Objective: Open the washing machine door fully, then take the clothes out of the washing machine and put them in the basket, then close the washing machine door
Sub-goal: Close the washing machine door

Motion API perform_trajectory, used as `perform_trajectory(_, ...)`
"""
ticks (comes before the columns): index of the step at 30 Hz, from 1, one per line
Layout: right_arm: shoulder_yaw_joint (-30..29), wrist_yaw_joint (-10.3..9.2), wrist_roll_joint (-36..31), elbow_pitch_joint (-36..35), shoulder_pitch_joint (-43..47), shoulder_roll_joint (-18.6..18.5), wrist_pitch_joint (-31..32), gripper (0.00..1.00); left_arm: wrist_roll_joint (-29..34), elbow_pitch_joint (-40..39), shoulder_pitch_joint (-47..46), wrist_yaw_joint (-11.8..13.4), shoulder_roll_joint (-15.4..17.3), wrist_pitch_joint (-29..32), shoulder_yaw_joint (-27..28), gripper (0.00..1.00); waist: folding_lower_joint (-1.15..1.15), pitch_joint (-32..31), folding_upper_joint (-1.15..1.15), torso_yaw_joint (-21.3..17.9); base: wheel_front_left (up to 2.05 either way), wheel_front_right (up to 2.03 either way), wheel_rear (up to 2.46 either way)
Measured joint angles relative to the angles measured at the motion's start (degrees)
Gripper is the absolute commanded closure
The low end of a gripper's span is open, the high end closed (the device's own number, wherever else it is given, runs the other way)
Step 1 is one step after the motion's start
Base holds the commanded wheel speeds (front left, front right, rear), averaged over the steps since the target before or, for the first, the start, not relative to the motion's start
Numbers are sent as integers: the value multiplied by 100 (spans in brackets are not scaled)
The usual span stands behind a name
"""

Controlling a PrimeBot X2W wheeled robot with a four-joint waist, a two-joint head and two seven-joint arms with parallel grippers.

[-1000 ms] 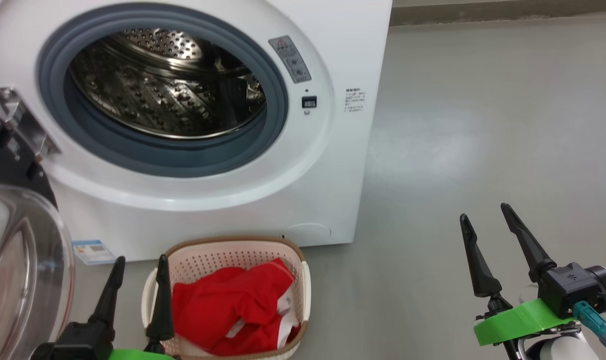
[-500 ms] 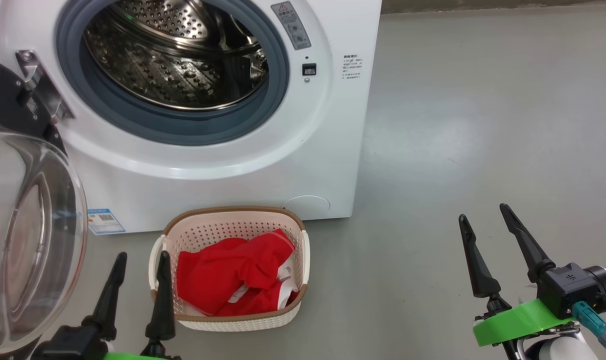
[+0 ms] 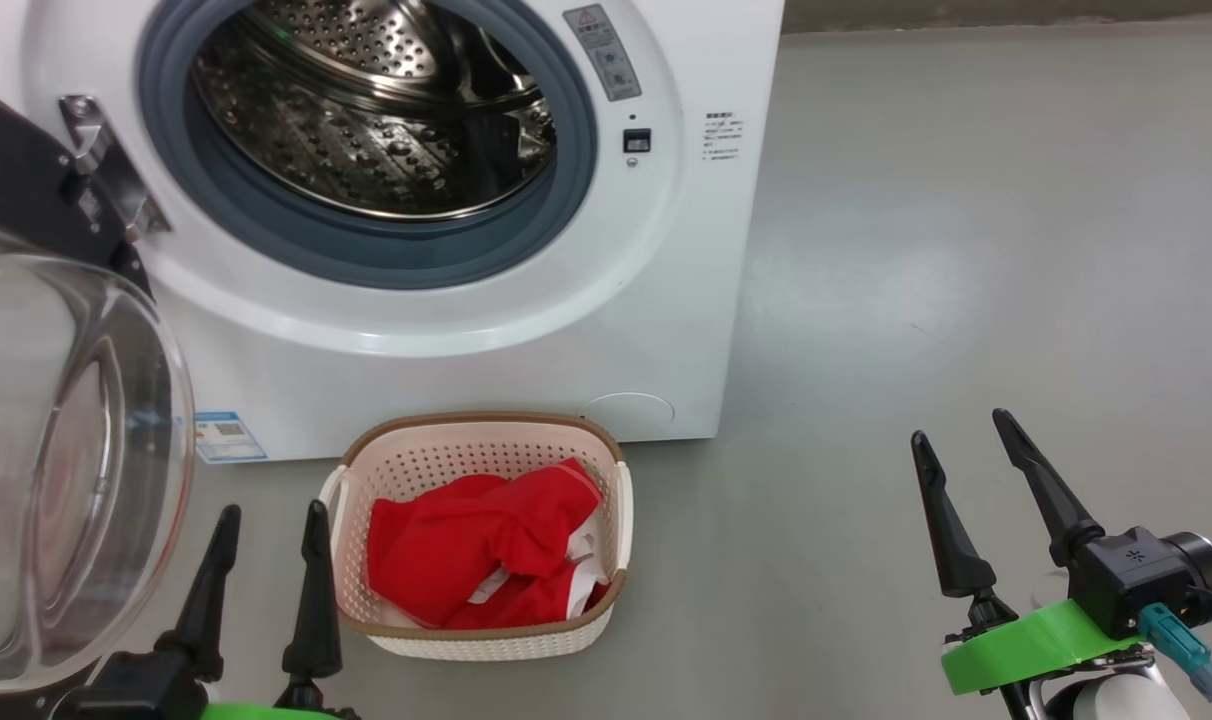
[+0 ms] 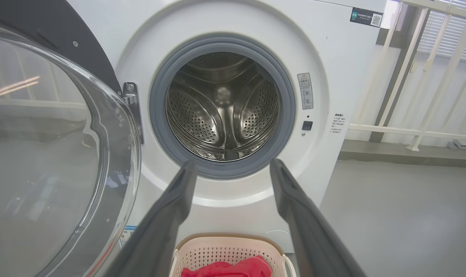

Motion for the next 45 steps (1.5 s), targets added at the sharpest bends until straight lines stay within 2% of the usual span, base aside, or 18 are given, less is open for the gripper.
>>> perform_trajectory(14,124,0,-2,-41,-3,-1,0,0,102,-348,14,300,2,43,37,0,0,2,0,657,0,0,0)
perform_trajectory(36,337,0,8,-87,-1,-3,0,0,300,-909,489,638,42,358,25,0,0,-199,0,2180,0,0,0)
perform_trajectory(45,509,0,81,-69,7,-2,0,0,342,-1027,603,738,185,563,47,0,0,-415,0,2702,0,0,0)
